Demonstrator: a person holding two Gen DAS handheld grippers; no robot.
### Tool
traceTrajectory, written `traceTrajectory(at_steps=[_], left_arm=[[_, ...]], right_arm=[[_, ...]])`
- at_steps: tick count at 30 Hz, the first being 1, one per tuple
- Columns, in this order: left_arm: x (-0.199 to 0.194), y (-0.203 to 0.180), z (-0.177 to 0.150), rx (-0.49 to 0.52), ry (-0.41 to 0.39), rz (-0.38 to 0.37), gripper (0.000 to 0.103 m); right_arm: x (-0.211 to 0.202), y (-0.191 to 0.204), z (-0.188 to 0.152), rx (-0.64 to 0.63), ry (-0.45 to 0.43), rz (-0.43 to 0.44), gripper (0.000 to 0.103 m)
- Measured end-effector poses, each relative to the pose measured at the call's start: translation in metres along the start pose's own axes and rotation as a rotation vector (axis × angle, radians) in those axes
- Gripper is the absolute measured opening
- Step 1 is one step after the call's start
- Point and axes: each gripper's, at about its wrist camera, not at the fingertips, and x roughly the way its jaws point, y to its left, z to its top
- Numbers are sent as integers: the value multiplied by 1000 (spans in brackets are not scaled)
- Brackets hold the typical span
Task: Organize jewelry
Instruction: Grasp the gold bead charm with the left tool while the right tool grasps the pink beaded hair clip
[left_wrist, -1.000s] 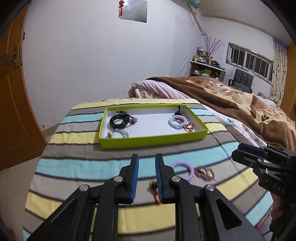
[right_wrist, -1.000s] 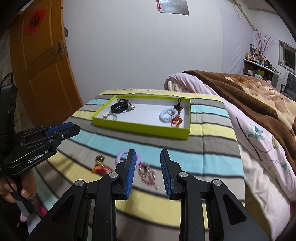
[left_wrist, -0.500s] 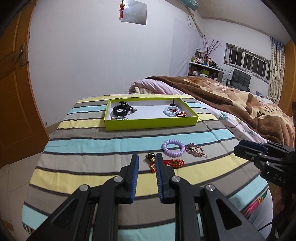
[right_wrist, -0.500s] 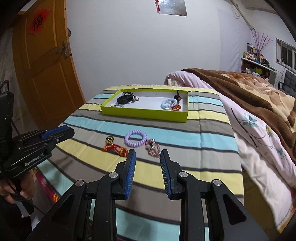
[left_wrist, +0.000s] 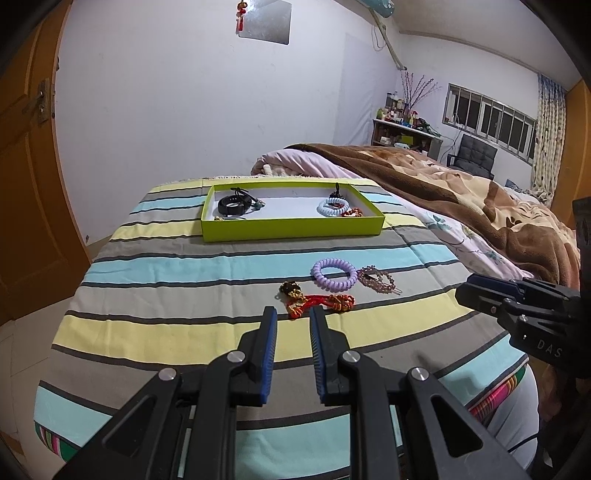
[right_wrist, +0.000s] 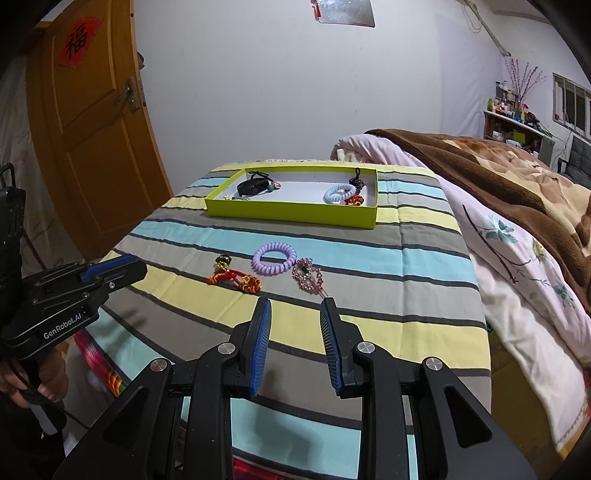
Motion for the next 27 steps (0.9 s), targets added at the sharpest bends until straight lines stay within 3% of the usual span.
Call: traceTrajectory(at_steps=[27], left_arm=[[71, 4, 17, -43, 102, -39, 26]], right_arm=[[73, -23, 14, 6, 93, 14, 28]])
